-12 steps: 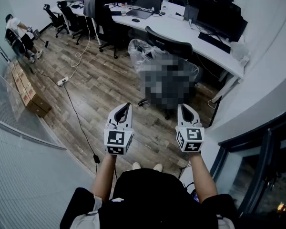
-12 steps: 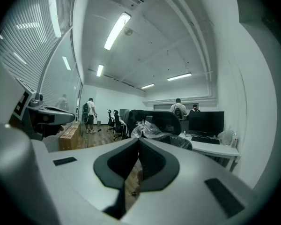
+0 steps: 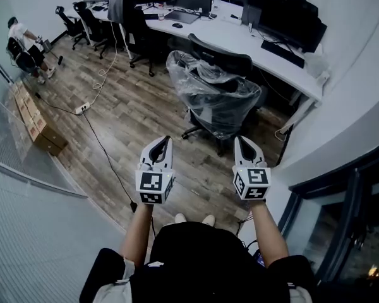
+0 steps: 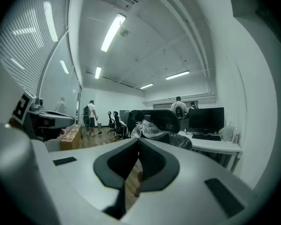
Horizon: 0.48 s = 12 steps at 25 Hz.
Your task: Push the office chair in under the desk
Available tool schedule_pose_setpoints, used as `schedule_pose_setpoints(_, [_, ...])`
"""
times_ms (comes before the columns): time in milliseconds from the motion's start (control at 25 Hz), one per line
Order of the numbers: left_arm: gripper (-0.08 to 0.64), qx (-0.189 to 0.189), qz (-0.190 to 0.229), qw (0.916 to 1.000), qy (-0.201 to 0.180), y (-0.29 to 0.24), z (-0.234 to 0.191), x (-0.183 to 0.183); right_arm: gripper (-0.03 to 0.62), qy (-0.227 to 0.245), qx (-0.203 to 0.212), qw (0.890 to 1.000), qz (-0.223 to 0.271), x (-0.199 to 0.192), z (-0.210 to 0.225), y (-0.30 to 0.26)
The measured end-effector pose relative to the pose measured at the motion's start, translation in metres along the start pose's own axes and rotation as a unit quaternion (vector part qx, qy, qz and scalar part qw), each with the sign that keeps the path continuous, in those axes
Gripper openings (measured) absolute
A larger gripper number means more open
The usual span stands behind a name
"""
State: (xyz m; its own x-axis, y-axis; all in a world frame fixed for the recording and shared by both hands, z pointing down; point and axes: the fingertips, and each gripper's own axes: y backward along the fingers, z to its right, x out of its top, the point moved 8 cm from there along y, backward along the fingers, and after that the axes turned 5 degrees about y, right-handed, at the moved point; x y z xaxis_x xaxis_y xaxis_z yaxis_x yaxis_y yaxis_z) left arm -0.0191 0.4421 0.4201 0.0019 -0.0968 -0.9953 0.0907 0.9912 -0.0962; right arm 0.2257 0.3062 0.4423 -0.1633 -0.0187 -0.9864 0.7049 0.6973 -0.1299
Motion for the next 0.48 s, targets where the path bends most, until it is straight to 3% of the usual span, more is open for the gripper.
schedule_pose_setpoints(480, [0.015,0.009,-0.011,0.9997,-0.022,-0.014,0.033,-0.015,0.024,0.018,0.02,1.0,0.0,-0.016,0.027,0.0])
